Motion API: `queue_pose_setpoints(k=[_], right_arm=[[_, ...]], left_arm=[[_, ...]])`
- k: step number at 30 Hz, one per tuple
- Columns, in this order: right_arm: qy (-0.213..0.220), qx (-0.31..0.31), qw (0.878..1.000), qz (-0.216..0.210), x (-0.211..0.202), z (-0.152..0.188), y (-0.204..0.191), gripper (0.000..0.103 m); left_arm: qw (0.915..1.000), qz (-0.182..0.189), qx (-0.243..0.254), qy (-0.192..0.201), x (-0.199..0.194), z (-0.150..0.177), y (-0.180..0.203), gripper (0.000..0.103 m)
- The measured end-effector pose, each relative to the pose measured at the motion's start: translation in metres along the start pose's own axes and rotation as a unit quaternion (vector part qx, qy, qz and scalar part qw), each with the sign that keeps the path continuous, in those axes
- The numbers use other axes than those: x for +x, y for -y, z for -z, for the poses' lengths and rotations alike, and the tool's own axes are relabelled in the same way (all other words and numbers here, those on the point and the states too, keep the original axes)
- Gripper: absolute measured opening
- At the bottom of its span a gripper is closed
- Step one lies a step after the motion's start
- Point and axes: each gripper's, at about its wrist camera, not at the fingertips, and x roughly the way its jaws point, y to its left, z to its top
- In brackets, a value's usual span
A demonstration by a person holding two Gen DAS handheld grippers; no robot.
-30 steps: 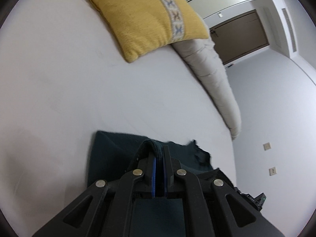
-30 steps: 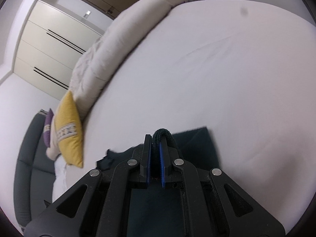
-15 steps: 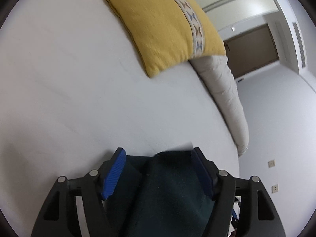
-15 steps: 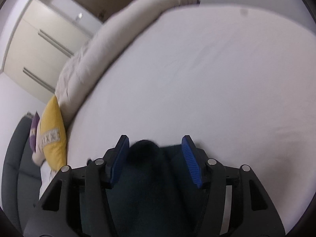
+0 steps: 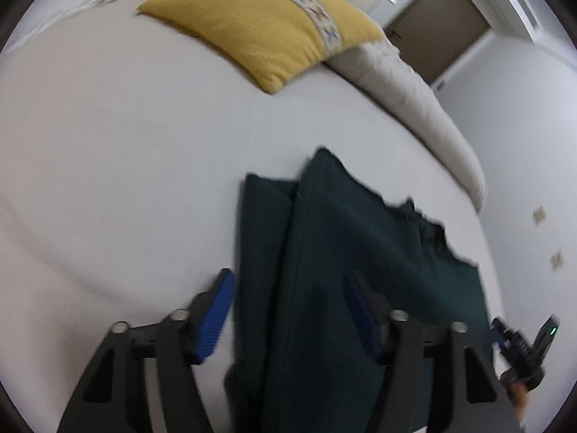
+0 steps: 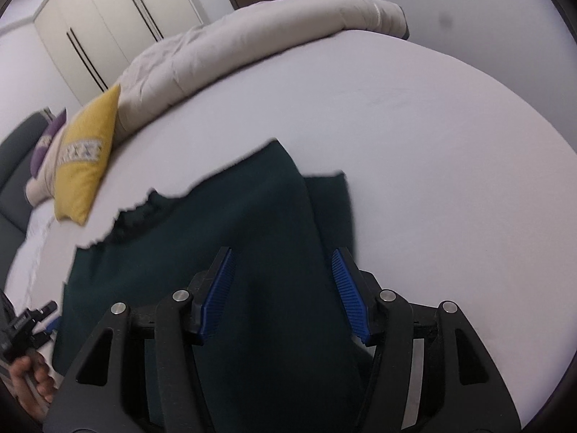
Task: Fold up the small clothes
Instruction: 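Release the hem with the right gripper while the left gripper grasps the folded edge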
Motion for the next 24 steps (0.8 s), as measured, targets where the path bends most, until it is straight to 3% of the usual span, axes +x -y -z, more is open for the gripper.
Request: queue_pose_setpoints(k=[3,8,13,24], right_arm=[[0.005,-0.010,1.000,0.016,-0.010,0.014,0.008,0.055],[0.014,-0.004,1.000,0.026,-0.028,0.031,0.030,0.054],[0.002,0.005,1.000,0.026,-0.039,0.046,0.057,0.052],[-0.010,-0.071,0.997,0.031,-0.049,0.056,0.032,0.011]], left_arm=[[0.9995,-0.019,0.026,-0.001,-0.001,0.009,0.005,0.046],[0.9995,-0.021,0.022,0.000,-0.004,0.016,0.000,0.025],[0.9984,-0.031,0.045,0.014,-0.013,0.024,0.009,0.021],[0.9967,-0.039,0.070,0.014,-0.017,0.035,0.012,0.014]])
